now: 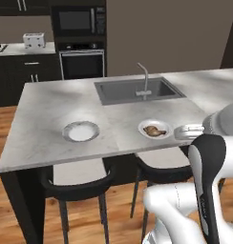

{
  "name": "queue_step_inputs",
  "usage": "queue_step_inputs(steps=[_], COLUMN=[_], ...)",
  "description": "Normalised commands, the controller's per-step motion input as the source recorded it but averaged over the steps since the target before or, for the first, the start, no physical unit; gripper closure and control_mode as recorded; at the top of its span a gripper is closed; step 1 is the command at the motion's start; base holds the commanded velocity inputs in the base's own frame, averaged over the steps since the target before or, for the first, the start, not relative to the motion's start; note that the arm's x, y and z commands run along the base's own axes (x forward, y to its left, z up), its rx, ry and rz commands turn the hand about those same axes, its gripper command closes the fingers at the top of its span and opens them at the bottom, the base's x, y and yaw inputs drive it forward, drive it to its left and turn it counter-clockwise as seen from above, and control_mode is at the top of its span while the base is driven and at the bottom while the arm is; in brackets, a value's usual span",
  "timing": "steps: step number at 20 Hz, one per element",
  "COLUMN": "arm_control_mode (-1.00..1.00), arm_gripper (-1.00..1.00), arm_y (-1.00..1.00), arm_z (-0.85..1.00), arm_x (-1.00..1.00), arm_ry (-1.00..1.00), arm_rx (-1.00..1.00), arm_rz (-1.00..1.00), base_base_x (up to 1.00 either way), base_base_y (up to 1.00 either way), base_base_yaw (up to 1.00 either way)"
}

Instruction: Take the chicken drumsticks from the pan and place one on each plate on the dining counter.

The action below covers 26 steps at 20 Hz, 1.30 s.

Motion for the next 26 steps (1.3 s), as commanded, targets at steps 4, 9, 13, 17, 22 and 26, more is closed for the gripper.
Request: queue_step_inputs(steps=[4, 9, 13, 17, 22, 26], arm_control_mode=[1.00, 1.00, 1.00, 1.00, 1.00, 1.00], arm_gripper=[-1.00, -1.00, -1.00, -1.00, -1.00, -1.00], arm_y=[0.00, 0.00, 0.00, 0.00, 0.00, 0.00], arm_z=[0.00, 0.00, 0.00, 0.00, 0.00, 0.00], arm_x=[0.00, 0.00, 0.00, 0.00, 0.00, 0.00], arm_ry=[0.00, 0.00, 0.00, 0.00, 0.00, 0.00], arm_rx=[0.00, 0.00, 0.00, 0.00, 0.00, 0.00], arm_rz=[0.00, 0.00, 0.00, 0.00, 0.00, 0.00], base_base_x=[-0.58, -0.31, 0.10, 0.27, 0.31, 0.52], base_base_y=[1.00, 1.00, 1.00, 1.00, 1.00, 1.00], base_base_yaw=[0.00, 0.00, -0.01, -0.04, -0.08, -0.12])
